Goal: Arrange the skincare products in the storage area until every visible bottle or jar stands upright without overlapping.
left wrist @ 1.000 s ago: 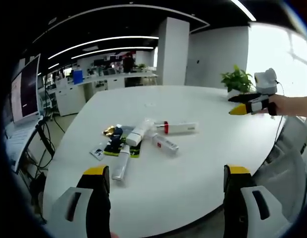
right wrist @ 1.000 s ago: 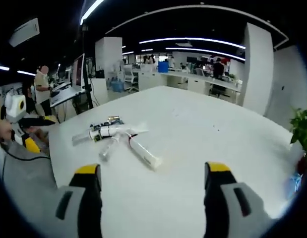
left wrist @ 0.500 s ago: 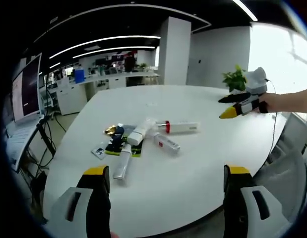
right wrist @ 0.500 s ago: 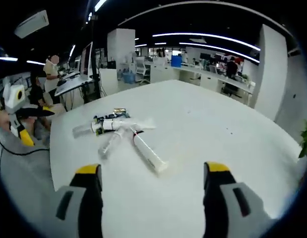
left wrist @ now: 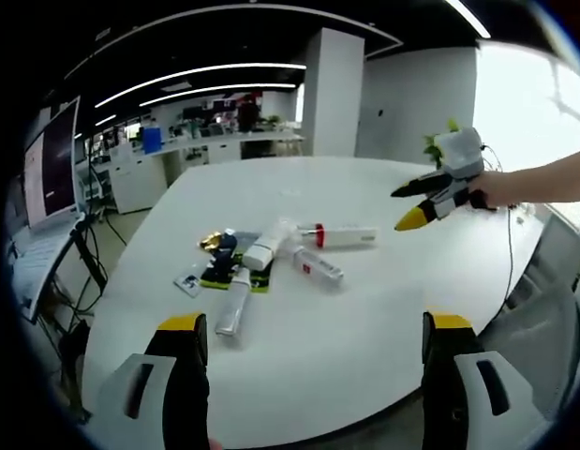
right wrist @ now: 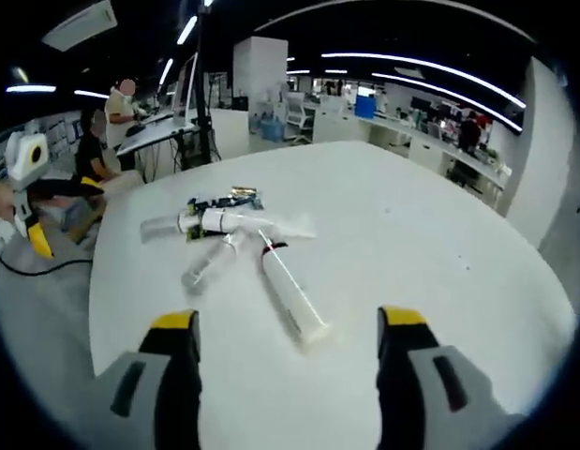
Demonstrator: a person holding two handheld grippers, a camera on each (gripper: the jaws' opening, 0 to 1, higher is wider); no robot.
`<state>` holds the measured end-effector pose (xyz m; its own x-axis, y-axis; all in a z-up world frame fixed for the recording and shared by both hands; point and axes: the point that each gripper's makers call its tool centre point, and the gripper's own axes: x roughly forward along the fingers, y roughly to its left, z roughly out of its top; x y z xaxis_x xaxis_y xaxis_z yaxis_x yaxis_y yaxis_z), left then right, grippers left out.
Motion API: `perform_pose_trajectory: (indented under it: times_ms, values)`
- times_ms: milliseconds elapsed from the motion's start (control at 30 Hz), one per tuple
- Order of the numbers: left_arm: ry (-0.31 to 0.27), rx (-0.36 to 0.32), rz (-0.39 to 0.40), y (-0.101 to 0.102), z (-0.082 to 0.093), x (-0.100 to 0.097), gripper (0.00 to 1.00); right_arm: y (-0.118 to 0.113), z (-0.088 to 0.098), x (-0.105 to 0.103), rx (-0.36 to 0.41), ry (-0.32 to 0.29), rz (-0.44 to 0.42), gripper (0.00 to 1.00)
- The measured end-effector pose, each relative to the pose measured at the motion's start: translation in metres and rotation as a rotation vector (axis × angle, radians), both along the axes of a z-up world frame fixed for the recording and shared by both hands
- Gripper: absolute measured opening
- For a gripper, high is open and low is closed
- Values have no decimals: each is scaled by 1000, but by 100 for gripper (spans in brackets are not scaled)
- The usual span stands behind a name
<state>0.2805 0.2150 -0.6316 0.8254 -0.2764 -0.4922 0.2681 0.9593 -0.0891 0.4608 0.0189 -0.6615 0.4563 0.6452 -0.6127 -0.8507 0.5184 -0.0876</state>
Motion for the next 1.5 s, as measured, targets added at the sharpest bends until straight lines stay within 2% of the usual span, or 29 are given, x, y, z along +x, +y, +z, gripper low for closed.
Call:
perform_pose_trajectory:
  times_ms: [167, 333, 600, 733, 967, 1133, 1367, 1500]
  values:
    - [13, 0, -3, -1, -3, 0, 92, 9, -11, 8, -20, 24, 40, 72]
    - [21, 1, -3, 0, -5, 1, 92, 17, -20, 19, -91, 22, 130, 68]
    - [28, -1, 12, 3, -6, 2, 92, 36, -26, 40, -91, 58, 184, 63]
    - [30, -2, 16, 4, -7, 2, 92, 42, -32, 41, -127, 57, 226, 60]
    - [32, -18, 43, 9, -7, 3, 92, 52, -49, 42, -170, 90, 280, 55]
    - [35, -25, 49, 11, -7, 2, 91, 57, -55, 44, -154, 123, 270, 51]
    - [44, -31, 57, 12, -9, 1, 90, 58, -72, 45, -206, 130, 301, 43]
    - [48, -32, 60, 13, -9, 1, 90, 61, -73, 48, -201, 143, 296, 40]
